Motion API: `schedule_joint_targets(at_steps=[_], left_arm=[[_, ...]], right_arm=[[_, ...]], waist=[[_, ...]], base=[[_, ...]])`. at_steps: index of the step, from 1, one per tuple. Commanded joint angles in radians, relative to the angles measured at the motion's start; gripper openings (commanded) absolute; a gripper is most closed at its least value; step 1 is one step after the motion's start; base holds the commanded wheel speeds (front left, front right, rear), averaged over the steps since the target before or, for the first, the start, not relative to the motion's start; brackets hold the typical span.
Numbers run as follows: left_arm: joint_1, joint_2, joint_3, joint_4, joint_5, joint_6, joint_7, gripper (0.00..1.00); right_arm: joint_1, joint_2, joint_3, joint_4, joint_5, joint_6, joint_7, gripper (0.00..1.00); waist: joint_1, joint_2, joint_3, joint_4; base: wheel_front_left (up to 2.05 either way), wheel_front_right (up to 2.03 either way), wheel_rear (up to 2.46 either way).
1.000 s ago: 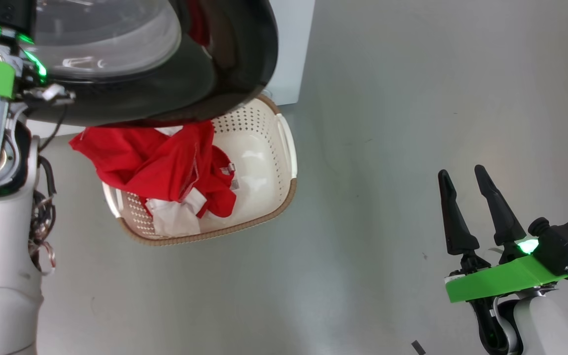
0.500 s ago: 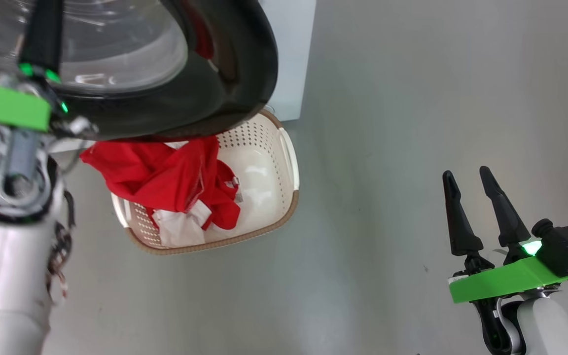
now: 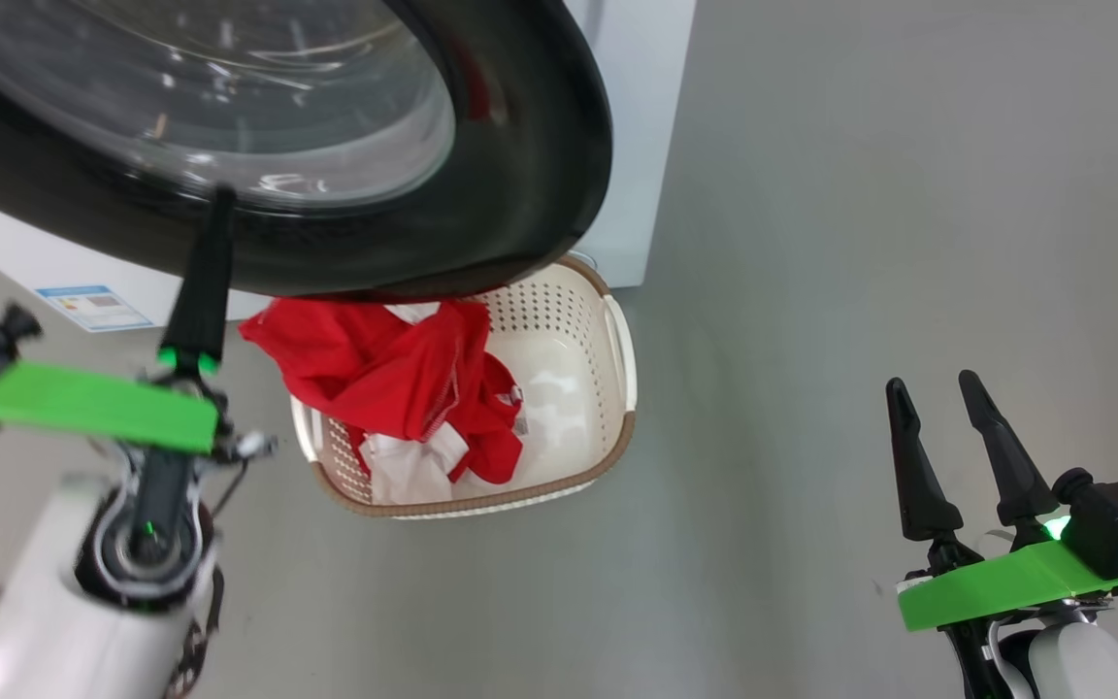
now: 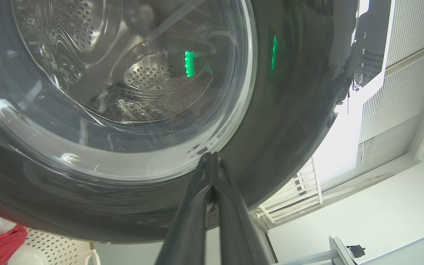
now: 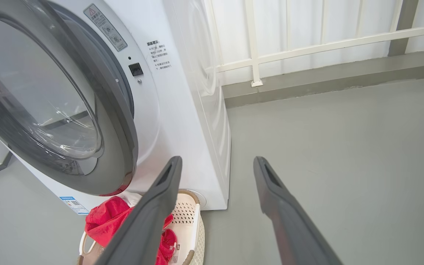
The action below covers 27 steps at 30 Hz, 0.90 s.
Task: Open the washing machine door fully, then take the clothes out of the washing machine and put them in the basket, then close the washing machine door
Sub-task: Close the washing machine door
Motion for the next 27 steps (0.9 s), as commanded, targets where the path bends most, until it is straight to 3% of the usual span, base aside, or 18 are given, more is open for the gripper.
schedule_joint_targets(at_steps=[1, 12, 23, 24, 26, 27], left_arm=[[0.015, 0.045, 0.025, -0.024, 0.014, -0.006, -0.015, 0.00], [0.208, 0.086, 0.004, 0.003, 0.070, -0.006, -0.081, 0.00], [0.353, 0.060, 0.102, 0.012, 0.164, -0.006, -0.083, 0.00], [0.365, 0.056, 0.110, 0.012, 0.171, -0.006, -0.083, 0.04], [0.388, 0.053, 0.125, 0.011, 0.189, -0.006, -0.083, 0.24], [0.399, 0.052, 0.132, 0.009, 0.200, -0.006, -0.083, 0.26]], right_arm=[[0.005, -0.003, 0.020, -0.022, -0.013, 0.005, -0.006, 1.00], [0.037, -0.003, 0.008, -0.018, -0.017, 0.005, -0.006, 1.00], [0.077, -0.003, -0.013, -0.016, -0.024, 0.005, -0.006, 1.00], [0.081, -0.003, -0.015, -0.016, -0.024, 0.005, -0.006, 1.00], [0.091, -0.003, -0.018, -0.017, -0.024, 0.005, -0.006, 1.00], [0.096, -0.003, -0.021, -0.017, -0.024, 0.005, -0.006, 1.00]], waist=[[0.0000, -0.0001, -0.014, 0.014], [0.0000, -0.0001, -0.057, 0.032], [0.0000, -0.0001, -0.092, 0.050], [0.0000, -0.0001, -0.096, 0.052], [0.0000, -0.0001, -0.103, 0.055], [0.0000, -0.0001, -0.107, 0.057]], base=[[0.00, 0.00, 0.00], [0.00, 0.00, 0.00], [0.00, 0.00, 0.00], [0.00, 0.00, 0.00], [0.00, 0.00, 0.00], [0.00, 0.00, 0.00]])
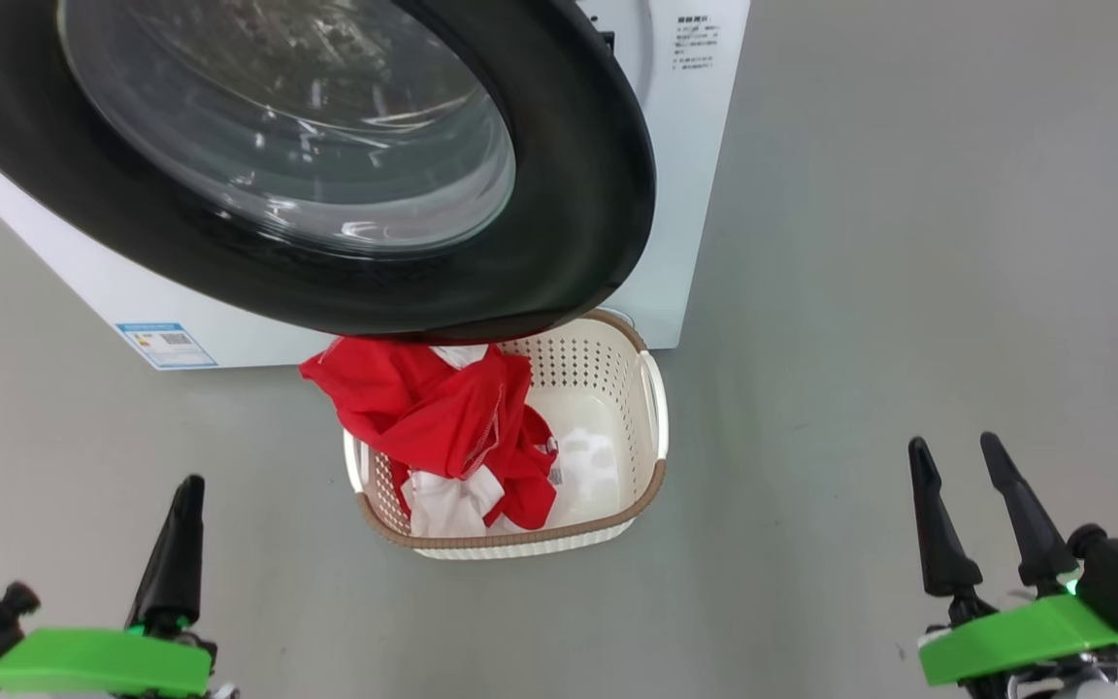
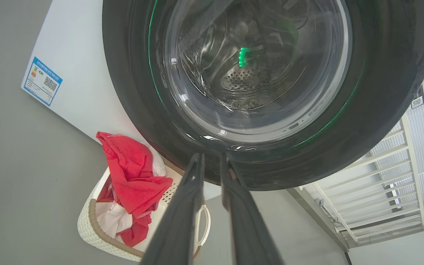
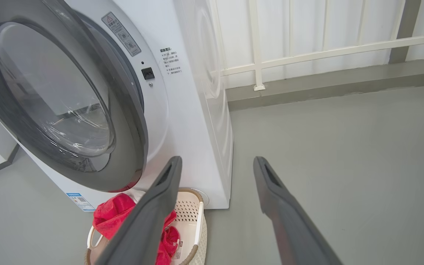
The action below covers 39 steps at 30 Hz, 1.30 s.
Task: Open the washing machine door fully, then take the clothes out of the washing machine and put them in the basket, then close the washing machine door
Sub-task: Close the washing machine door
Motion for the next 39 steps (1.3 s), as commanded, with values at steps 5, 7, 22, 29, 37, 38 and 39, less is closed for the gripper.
schedule_joint_targets(at_steps=[5, 7, 22, 29, 37, 38, 39], left_arm=[[0.030, 0.028, 0.061, -0.023, 0.071, -0.006, -0.012, 0.49], [0.043, 0.029, 0.067, -0.026, 0.105, -0.006, -0.012, 0.62], [0.128, -0.004, 0.194, -0.075, 0.470, -0.006, -0.012, 1.00], [0.161, -0.069, 0.288, -0.119, 0.681, -0.006, -0.012, 1.00], [0.196, -0.108, 0.314, -0.156, 0.841, -0.006, -0.012, 1.00], [0.200, -0.114, 0.317, -0.158, 0.856, -0.006, -0.012, 1.00], [0.204, -0.120, 0.317, -0.158, 0.868, -0.006, -0.012, 1.00]], right_arm=[[0.024, -0.005, 0.014, -0.022, -0.011, 0.005, -0.006, 1.00], [0.029, -0.005, 0.014, -0.022, -0.010, 0.005, -0.006, 1.00], [0.065, -0.005, -0.007, -0.030, 0.000, 0.005, -0.006, 1.00], [0.076, -0.005, -0.014, -0.033, 0.011, 0.005, -0.006, 1.00], [0.084, -0.005, -0.025, -0.040, 0.013, 0.005, -0.006, 1.00], [0.085, -0.005, -0.026, -0.041, 0.013, 0.005, -0.006, 1.00], [0.086, -0.005, -0.027, -0.042, 0.013, 0.005, -0.006, 1.00]], waist=[[0.0000, 0.0000, -0.016, 0.008], [0.0000, 0.0000, -0.021, 0.009], [0.0000, 0.0000, -0.051, 0.002], [0.0000, 0.0000, -0.058, 0.004], [0.0000, 0.0000, -0.065, 0.009], [0.0000, 0.0000, -0.066, 0.009], [0.0000, 0.0000, -0.066, 0.010]], base=[[0.00, 0.00, 0.00], [0.00, 0.00, 0.00], [0.00, 0.00, 0.00], [0.00, 0.00, 0.00], [0.00, 0.00, 0.00], [0.00, 0.00, 0.00], [0.00, 0.00, 0.00]])
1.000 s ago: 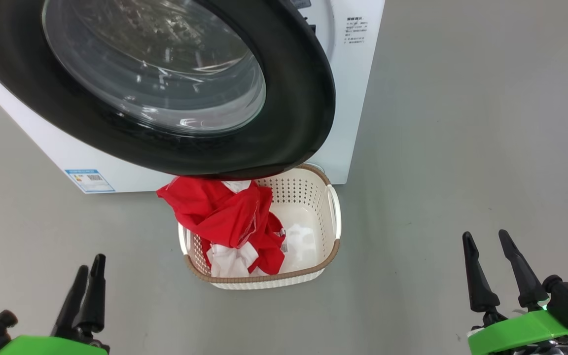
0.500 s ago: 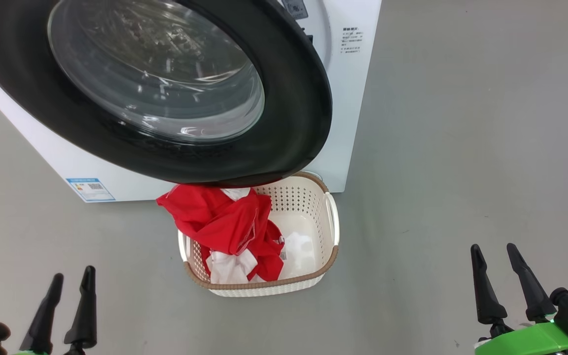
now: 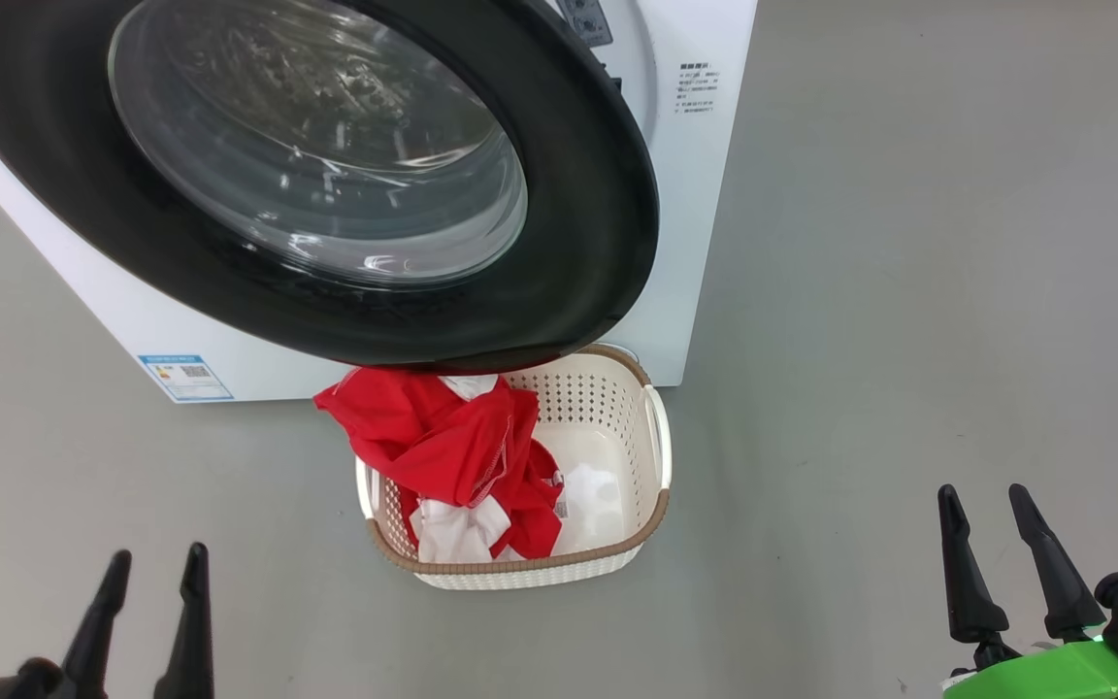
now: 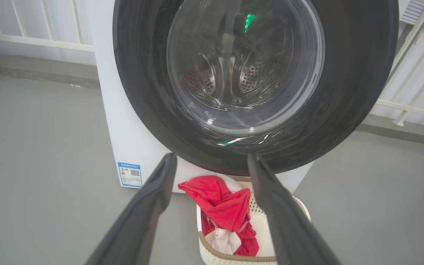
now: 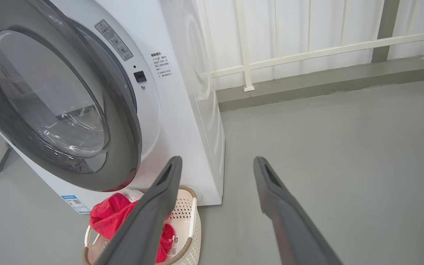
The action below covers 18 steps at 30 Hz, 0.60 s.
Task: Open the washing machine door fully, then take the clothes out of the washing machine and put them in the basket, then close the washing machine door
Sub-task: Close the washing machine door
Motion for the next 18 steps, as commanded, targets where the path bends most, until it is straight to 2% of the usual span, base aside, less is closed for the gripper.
schedule_joint_targets(at_steps=[1, 18], left_arm=[[-0.004, 0.013, 0.040, -0.027, 0.013, -0.006, -0.012, 1.00], [-0.011, -0.001, 0.032, -0.027, 0.031, -0.006, -0.012, 1.00]], right_arm=[[-0.003, -0.012, 0.018, -0.027, 0.003, 0.005, -0.006, 1.00], [-0.006, -0.012, 0.014, -0.032, 0.003, 0.005, -0.006, 1.00]], waist=[[0.0000, 0.0000, -0.001, 0.000], [0.0000, 0.0000, 0.000, 0.008]], base=[[0.00, 0.00, 0.00], [0.00, 0.00, 0.00]])
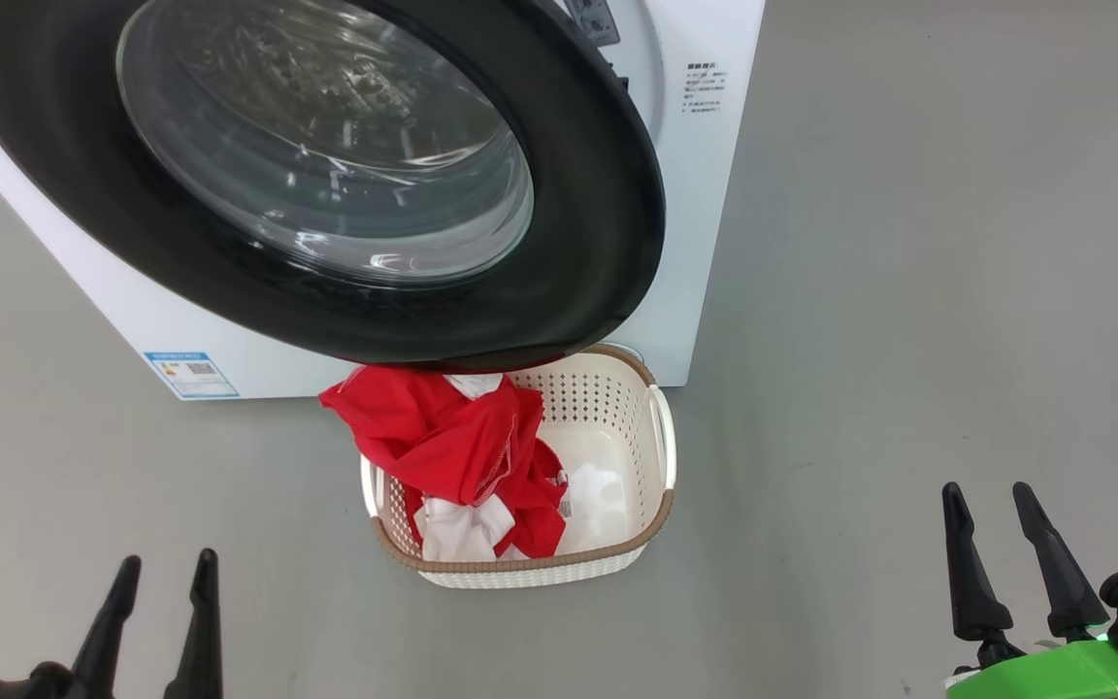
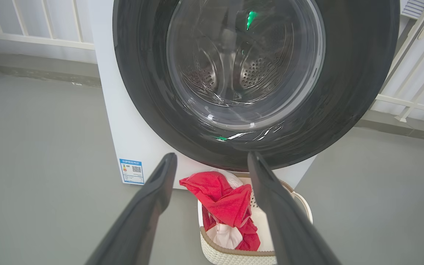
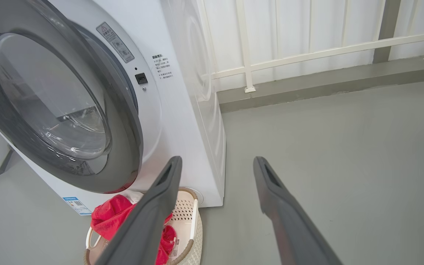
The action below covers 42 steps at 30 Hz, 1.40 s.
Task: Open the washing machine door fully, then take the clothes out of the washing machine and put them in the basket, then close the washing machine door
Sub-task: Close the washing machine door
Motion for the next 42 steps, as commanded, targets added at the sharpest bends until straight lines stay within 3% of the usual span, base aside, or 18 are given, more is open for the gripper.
schedule_joint_targets(at_steps=[1, 3, 15, 29, 42], left_arm=[[-0.024, 0.009, 0.032, -0.030, 0.001, -0.006, -0.012, 1.00], [-0.026, 0.005, 0.026, -0.034, -0.002, -0.006, -0.012, 1.00], [-0.056, -0.024, -0.014, -0.048, -0.007, -0.006, -0.012, 1.00], [-0.102, -0.060, -0.055, -0.042, -0.023, -0.006, -0.012, 1.00], [-0.161, -0.071, -0.106, -0.035, -0.053, -0.006, -0.012, 1.00]], right_arm=[[-0.007, -0.012, 0.019, -0.030, 0.006, 0.005, -0.006, 0.54], [-0.010, -0.012, 0.023, -0.033, 0.011, 0.005, -0.006, 0.00], [-0.118, -0.012, 0.117, -0.044, 0.012, 0.005, -0.006, 0.00], [-0.348, -0.012, 0.261, 0.020, 0.012, 0.005, -0.006, 0.00], [-0.530, -0.012, 0.265, 0.113, -0.027, 0.005, -0.006, 0.00]], waist=[[0.0000, 0.0000, -0.001, 0.002], [0.0000, 0.0000, -0.001, 0.006], [0.0000, 0.0000, 0.032, 0.065], [0.0000, 0.0000, 0.077, 0.161], [0.0000, 0.0000, 0.157, 0.226]], base=[[0.00, 0.00, 0.00], [0.00, 0.00, 0.00], [0.00, 0.00, 0.00], [0.00, 0.00, 0.00], [0.00, 0.00, 0.00]])
